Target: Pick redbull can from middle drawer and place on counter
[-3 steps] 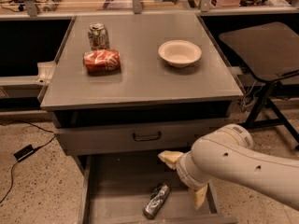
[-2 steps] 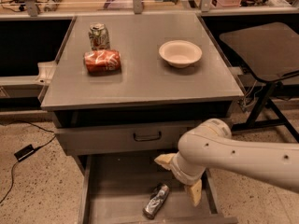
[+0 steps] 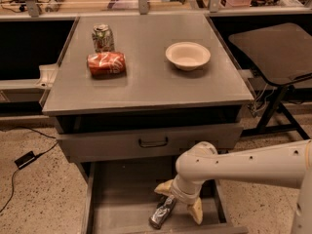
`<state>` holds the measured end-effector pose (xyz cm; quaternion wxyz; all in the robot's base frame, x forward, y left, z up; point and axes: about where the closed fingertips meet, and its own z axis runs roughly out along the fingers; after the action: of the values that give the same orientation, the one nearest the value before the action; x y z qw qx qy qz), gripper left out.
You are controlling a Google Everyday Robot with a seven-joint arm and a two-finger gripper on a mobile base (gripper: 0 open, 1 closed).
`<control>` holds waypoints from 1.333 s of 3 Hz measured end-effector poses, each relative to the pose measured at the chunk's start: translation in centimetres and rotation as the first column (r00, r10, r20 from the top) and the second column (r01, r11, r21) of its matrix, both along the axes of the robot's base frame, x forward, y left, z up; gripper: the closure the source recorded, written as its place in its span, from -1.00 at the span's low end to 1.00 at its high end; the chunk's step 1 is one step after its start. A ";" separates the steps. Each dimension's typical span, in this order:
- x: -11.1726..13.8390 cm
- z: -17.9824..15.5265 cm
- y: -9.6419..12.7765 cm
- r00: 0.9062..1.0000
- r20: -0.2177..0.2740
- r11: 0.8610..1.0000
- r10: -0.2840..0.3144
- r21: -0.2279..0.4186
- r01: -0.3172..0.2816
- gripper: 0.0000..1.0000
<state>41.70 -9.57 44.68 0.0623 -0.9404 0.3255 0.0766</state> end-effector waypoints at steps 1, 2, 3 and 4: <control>0.2 -2.2 1.3 0.999 0.004 0.999 0.034 0.019 -0.034 -1.00; 1.4 -3.9 2.2 0.998 0.026 0.998 0.063 0.009 -0.063 -1.00; 2.0 -5.5 2.6 0.997 0.031 0.997 0.068 0.023 -0.068 -0.64; 2.3 -7.1 3.0 0.998 0.027 0.998 0.053 0.040 -0.054 -0.15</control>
Offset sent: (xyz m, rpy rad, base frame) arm 0.0347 0.0320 -0.0572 -0.0120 -0.0644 0.1060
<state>43.96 -6.59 37.61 0.0838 -0.9481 0.2979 0.0729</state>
